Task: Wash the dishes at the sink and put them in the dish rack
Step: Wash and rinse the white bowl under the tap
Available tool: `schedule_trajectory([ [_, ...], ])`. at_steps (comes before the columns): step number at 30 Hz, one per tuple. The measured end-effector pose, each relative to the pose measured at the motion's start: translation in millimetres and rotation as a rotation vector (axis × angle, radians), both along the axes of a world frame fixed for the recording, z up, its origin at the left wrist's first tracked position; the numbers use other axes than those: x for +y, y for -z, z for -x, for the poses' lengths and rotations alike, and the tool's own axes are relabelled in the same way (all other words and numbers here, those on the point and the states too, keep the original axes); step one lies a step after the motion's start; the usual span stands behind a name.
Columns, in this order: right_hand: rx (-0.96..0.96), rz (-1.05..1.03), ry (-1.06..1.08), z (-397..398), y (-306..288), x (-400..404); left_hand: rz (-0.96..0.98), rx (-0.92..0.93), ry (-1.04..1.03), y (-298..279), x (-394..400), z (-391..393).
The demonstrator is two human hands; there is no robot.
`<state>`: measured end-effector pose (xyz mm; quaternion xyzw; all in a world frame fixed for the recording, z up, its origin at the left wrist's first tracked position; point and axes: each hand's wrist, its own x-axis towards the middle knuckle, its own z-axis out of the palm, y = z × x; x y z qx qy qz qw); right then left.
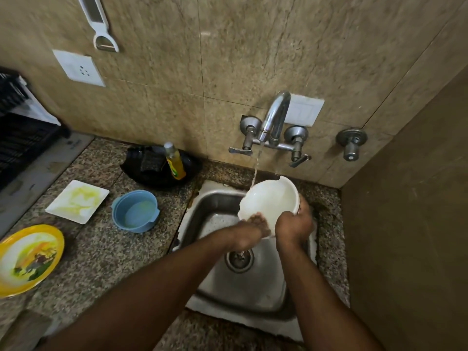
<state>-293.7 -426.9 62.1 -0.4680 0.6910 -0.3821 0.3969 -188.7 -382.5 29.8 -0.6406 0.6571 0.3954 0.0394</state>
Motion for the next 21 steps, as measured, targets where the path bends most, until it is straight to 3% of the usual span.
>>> schedule_trajectory([
  [3, -0.014, 0.001, -0.051, -6.3, -0.9, 1.2, 0.026, -0.096, 0.023, 0.3, 1.5, -14.1],
  [8, -0.09, -0.042, -0.096, -16.3, 1.3, 12.9, 0.079, -0.228, -0.214, 10.5, -5.2, -24.3],
  [14, -0.122, -0.027, -0.106, -16.5, 5.5, 23.1, 0.289, -0.364, -0.175, 10.2, -10.0, -42.3],
  [18, -0.067, 0.021, -0.123, -14.0, -2.7, 12.4, 0.343, -0.32, -0.225, 5.0, -20.0, -39.6],
  [21, -0.107, -0.04, -0.086, -10.1, -2.1, 7.4, 0.307, -0.116, -0.033, -6.2, -22.5, -26.9],
])
